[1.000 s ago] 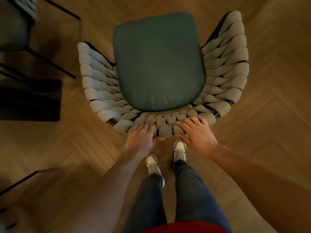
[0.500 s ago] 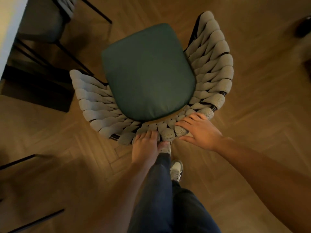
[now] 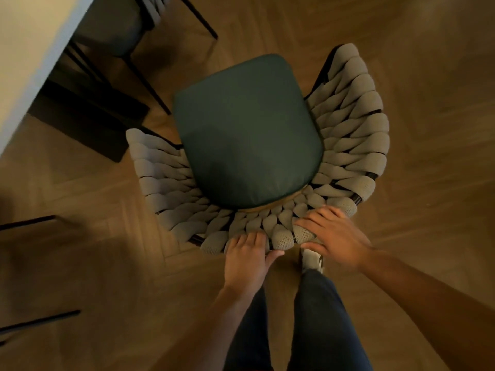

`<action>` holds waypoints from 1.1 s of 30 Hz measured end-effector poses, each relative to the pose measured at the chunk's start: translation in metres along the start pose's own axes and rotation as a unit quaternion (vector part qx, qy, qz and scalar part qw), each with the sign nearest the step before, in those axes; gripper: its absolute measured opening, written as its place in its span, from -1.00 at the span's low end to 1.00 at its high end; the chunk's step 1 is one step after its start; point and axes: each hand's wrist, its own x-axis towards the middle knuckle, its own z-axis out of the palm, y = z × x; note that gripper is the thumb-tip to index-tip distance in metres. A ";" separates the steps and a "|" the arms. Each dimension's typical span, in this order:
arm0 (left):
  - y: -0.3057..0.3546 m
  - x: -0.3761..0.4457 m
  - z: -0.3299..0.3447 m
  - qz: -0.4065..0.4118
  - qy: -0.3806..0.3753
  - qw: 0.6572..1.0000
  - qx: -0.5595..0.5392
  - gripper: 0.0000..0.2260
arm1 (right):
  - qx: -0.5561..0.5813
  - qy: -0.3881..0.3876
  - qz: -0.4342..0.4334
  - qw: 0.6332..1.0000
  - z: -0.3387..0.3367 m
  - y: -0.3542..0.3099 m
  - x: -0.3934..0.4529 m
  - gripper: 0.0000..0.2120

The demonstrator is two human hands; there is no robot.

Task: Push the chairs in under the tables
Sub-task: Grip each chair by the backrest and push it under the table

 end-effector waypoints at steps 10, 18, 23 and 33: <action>0.076 0.006 0.009 -0.106 0.004 0.993 -0.049 -0.44 | -0.003 0.010 -0.121 0.993 -0.019 0.070 -0.003 -0.48; 0.150 0.002 0.012 -0.195 0.005 0.975 -0.110 -0.32 | 0.009 -0.041 -0.211 0.977 -0.039 0.116 -0.012 -0.49; 0.185 0.003 0.020 -0.252 0.035 0.959 -0.122 -0.38 | -0.007 -0.092 -0.234 0.968 -0.052 0.134 -0.012 -0.47; 0.225 -0.003 0.024 -0.282 0.076 0.946 -0.143 -0.52 | -0.042 -0.130 -0.266 0.954 -0.062 0.146 -0.024 -0.50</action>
